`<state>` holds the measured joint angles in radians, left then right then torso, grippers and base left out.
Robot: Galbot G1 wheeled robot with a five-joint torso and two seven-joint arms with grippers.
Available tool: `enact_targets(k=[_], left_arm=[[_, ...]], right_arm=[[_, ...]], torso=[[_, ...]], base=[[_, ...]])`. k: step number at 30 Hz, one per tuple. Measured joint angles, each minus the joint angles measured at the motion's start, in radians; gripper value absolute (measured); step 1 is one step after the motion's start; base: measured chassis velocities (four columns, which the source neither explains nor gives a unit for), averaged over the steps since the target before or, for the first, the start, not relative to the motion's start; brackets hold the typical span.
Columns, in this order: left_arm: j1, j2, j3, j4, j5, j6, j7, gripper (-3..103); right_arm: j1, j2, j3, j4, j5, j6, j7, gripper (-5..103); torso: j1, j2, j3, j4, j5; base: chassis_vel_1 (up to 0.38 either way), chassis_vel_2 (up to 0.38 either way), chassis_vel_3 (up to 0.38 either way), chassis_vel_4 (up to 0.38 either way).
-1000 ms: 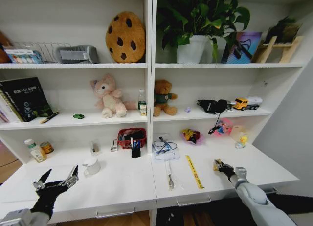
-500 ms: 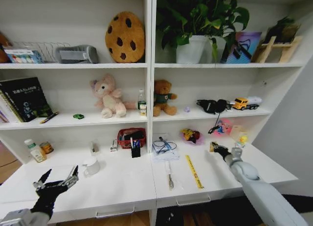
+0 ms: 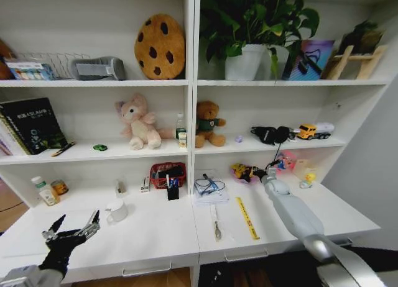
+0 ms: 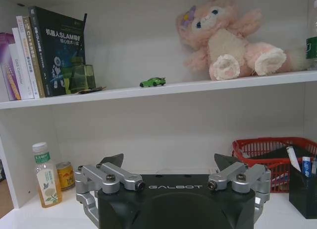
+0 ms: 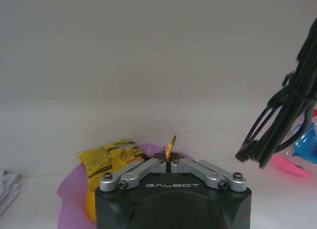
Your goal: Organize the objects on the table.
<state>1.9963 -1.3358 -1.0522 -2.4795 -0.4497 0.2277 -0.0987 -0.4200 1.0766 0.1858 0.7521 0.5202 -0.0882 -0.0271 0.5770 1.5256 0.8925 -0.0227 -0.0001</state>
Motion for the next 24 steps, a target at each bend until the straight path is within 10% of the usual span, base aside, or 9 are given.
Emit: enact_targets(k=[8, 24], left_arm=[[0.000, 0.000, 0.000, 0.000, 0.000, 0.000, 0.000, 100], [0.000, 0.000, 0.000, 0.000, 0.000, 0.000, 0.000, 100]], right_arm=[[0.025, 0.082, 0.024, -0.119, -0.032, 0.145, -0.021, 9], [-0.167, -0.055, 0.077, 0.175, -0.028, 0.092, -0.020, 63]], torso=[[0.000, 0.000, 0.000, 0.0004, 0.0001], [0.000, 0.000, 0.000, 0.0000, 0.0004]], base=[[0.000, 0.000, 0.000, 0.000], [0.000, 0.000, 0.000, 0.000]])
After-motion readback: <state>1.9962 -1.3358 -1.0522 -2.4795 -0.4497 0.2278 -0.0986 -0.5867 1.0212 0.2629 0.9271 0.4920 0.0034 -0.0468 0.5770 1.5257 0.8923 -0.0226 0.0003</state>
